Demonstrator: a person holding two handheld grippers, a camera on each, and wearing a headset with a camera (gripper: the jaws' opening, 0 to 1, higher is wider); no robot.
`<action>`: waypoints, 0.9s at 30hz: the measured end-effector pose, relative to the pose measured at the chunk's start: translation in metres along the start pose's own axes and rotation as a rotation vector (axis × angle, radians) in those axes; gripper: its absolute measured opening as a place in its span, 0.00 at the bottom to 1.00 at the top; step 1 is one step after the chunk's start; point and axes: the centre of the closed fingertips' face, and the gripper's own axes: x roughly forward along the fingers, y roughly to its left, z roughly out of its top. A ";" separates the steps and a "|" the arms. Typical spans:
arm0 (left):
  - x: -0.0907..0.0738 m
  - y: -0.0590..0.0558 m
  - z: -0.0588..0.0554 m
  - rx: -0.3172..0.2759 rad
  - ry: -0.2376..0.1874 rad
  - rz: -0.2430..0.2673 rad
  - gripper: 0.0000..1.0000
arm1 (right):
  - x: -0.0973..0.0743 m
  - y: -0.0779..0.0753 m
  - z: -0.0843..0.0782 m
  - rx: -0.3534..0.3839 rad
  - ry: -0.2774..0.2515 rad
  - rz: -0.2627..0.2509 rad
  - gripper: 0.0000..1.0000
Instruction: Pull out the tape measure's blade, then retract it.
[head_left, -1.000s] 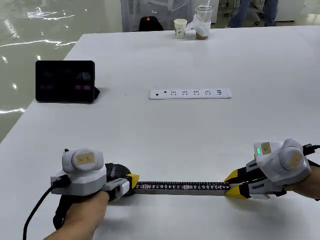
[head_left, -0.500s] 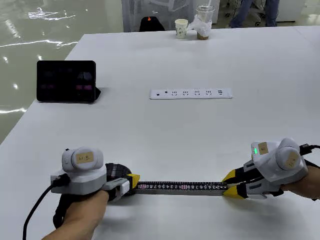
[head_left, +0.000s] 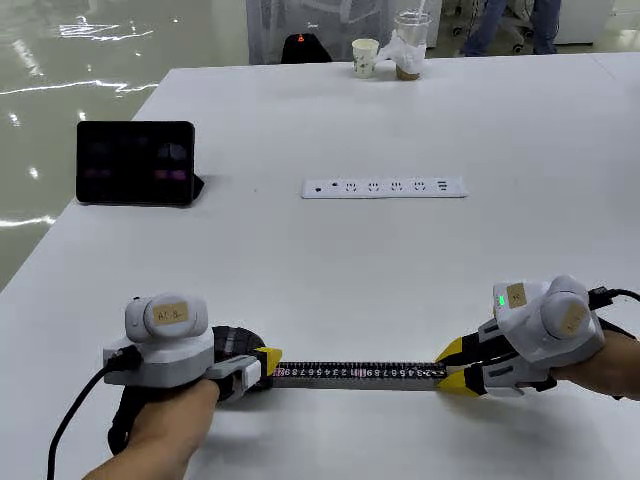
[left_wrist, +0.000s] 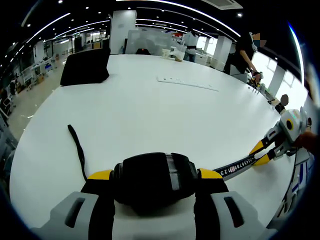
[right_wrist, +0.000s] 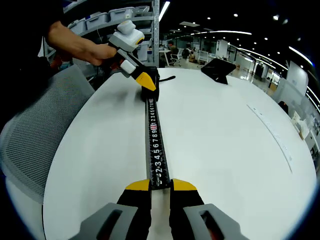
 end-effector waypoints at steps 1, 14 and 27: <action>0.000 0.000 0.000 0.000 0.000 0.000 0.59 | 0.000 0.000 0.000 -0.001 0.001 0.000 0.10; 0.000 0.001 0.000 -0.005 0.003 -0.003 0.59 | 0.007 0.000 0.008 -0.007 -0.005 0.004 0.10; 0.001 0.001 0.000 -0.011 0.006 -0.007 0.59 | 0.011 0.000 0.014 -0.010 -0.010 0.006 0.10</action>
